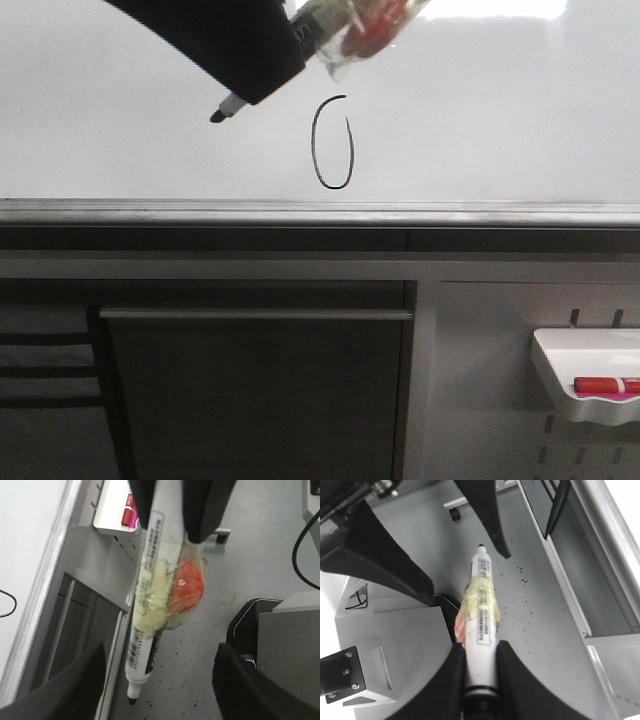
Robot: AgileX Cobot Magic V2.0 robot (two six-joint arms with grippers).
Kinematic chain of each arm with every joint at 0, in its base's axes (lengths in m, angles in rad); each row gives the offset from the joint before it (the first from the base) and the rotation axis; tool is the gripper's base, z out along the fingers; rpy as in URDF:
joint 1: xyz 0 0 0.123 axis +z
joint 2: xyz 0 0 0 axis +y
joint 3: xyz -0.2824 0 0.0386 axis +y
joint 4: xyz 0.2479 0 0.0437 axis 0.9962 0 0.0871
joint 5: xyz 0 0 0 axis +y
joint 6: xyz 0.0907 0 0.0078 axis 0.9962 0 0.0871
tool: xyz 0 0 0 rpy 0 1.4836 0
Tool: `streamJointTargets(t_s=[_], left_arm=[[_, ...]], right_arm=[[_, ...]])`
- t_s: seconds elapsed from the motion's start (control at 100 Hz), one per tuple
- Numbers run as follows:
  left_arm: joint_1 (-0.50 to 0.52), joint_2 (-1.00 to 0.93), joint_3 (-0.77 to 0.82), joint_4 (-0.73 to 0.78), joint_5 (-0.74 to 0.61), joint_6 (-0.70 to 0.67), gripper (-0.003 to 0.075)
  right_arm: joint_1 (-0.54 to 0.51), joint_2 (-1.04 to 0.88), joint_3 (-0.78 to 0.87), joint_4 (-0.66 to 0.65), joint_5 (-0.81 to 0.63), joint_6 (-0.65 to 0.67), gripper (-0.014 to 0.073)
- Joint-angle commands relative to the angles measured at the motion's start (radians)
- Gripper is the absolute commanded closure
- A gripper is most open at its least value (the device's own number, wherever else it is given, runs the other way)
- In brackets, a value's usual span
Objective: Write number 0 on whiteboard
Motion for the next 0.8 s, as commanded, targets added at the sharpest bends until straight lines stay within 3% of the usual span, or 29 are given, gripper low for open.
streamJointTargets(t_s=[0.0,0.19,0.48,0.79], left_arm=[[-0.006,-0.02,-0.034,-0.033,-0.017,0.006,0.0292],[-0.006,-0.02,-0.034,-0.035,-0.007,0.008,0.0299],[-0.006,-0.02,-0.035,-0.102,-0.002,0.067,0.0459],[-0.006,-0.02,-0.035,-0.102,0.004,0.069,0.0495]], right_arm=[[0.01,-0.041,-0.022,0.027,0.058,-0.02,0.0609],[0.01,-0.086,-0.022,0.034,0.058,-0.034,0.0609],[0.054,-0.091,-0.022,0.036,0.058,-0.093,0.0609],[0.091,-0.091,-0.022,-0.005,0.058,-0.094,0.0609]])
